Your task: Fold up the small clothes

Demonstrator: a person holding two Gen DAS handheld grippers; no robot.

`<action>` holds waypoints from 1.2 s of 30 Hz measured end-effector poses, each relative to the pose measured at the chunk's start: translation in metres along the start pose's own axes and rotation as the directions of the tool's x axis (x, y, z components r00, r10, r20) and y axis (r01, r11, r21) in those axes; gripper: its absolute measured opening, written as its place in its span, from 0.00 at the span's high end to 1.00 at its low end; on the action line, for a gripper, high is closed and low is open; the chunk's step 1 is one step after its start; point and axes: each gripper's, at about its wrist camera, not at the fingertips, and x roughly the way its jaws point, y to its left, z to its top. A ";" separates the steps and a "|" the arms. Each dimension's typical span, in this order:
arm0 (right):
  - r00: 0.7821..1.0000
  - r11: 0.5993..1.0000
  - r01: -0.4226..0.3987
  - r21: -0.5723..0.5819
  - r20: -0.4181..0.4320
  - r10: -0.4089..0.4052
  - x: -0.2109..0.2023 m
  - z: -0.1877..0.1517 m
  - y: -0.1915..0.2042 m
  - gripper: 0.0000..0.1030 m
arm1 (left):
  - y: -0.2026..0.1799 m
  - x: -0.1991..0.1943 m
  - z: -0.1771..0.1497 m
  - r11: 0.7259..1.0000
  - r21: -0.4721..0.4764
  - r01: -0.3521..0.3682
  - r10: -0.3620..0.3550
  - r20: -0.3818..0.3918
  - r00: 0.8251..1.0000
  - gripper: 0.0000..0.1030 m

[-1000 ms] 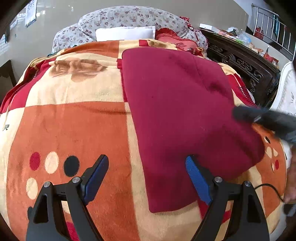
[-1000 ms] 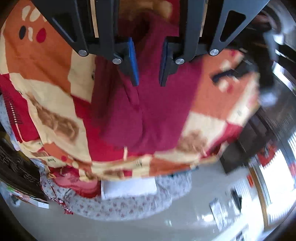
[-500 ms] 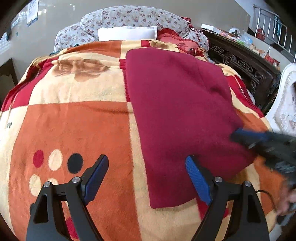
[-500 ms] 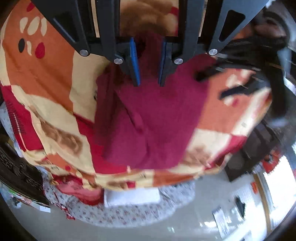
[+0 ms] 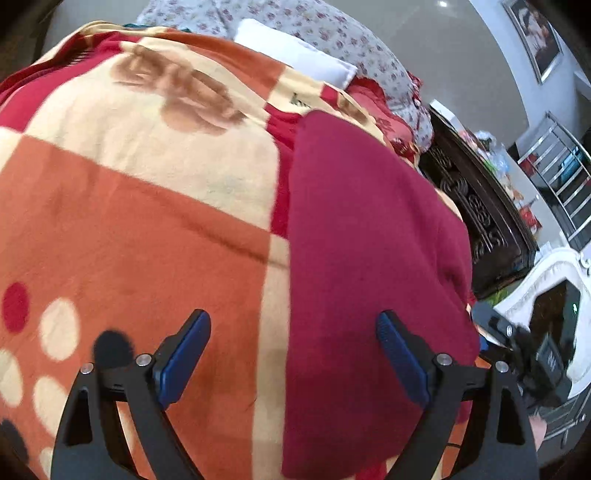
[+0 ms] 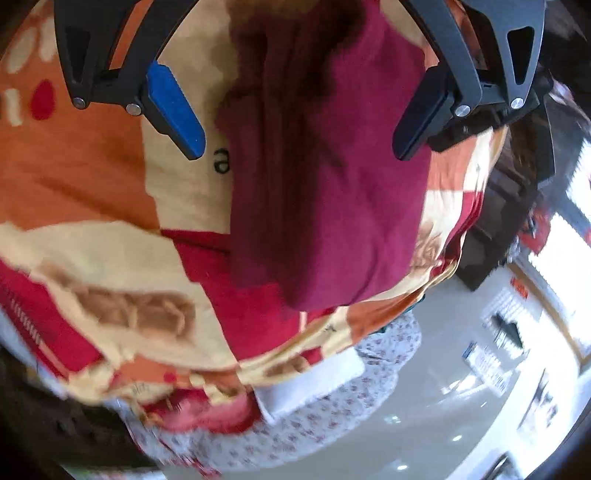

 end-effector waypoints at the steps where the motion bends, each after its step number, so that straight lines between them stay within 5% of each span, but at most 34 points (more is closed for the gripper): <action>1: 1.000 0.999 -0.028 0.030 -0.004 0.028 0.005 0.003 -0.004 0.00 | -0.002 0.006 0.001 1.000 0.004 0.004 -0.004 -0.005 1.000 0.11; 3: 0.996 0.996 -0.082 0.044 -0.026 0.083 0.017 0.004 -0.005 0.00 | -0.005 0.013 0.003 1.000 0.001 0.014 -0.014 -0.012 1.000 0.09; 5: 0.993 0.995 -0.098 0.008 -0.061 0.098 0.028 0.001 0.003 0.14 | -0.007 0.021 0.004 0.999 -0.011 0.031 -0.031 -0.027 0.999 0.09; 7: 0.998 0.998 -0.029 -0.051 -0.057 0.027 0.035 -0.004 0.016 0.23 | -0.010 0.029 0.004 0.998 -0.013 0.055 -0.056 -0.062 0.997 0.10; 9: 0.999 0.997 -0.022 -0.078 -0.049 0.019 0.031 -0.007 0.024 0.32 | -0.018 0.028 0.000 0.995 0.010 0.097 -0.095 -0.085 0.992 0.35; 11: 0.998 0.995 -0.052 -0.089 -0.042 0.048 0.020 -0.007 0.030 0.47 | -0.030 0.017 -0.002 0.996 0.067 0.065 -0.060 -0.075 0.995 0.40; 14: 0.994 0.989 -0.101 -0.107 -0.047 0.096 0.000 -0.011 0.045 0.52 | -0.042 -0.011 -0.007 0.991 0.119 0.063 -0.054 -0.076 0.996 0.49; 22: 0.962 0.970 -0.233 -0.068 -0.161 0.219 -0.030 -0.073 0.091 0.51 | -0.024 -0.100 -0.052 0.982 0.186 -0.025 0.053 -0.152 0.987 0.49; 27: 0.968 0.986 -0.064 -0.155 -0.249 0.024 -0.010 -0.113 0.089 0.41 | 0.011 -0.103 -0.092 0.965 0.206 -0.164 0.196 -0.146 0.970 0.45; 30: 0.986 0.987 -0.076 -0.140 -0.160 0.054 -0.043 -0.108 0.088 0.41 | 0.008 -0.123 -0.101 0.943 0.245 -0.226 0.245 -0.048 0.968 0.43; 34: 0.998 0.932 0.005 -0.363 -0.060 -0.028 -0.060 -0.104 0.134 0.73 | -0.016 -0.136 -0.107 0.902 0.338 -0.269 0.275 0.031 0.961 0.34; 36: 0.994 0.907 0.026 -0.421 -0.085 -0.068 -0.039 -0.103 0.146 0.78 | -0.030 -0.131 -0.114 0.864 0.405 -0.299 0.301 0.060 0.952 0.32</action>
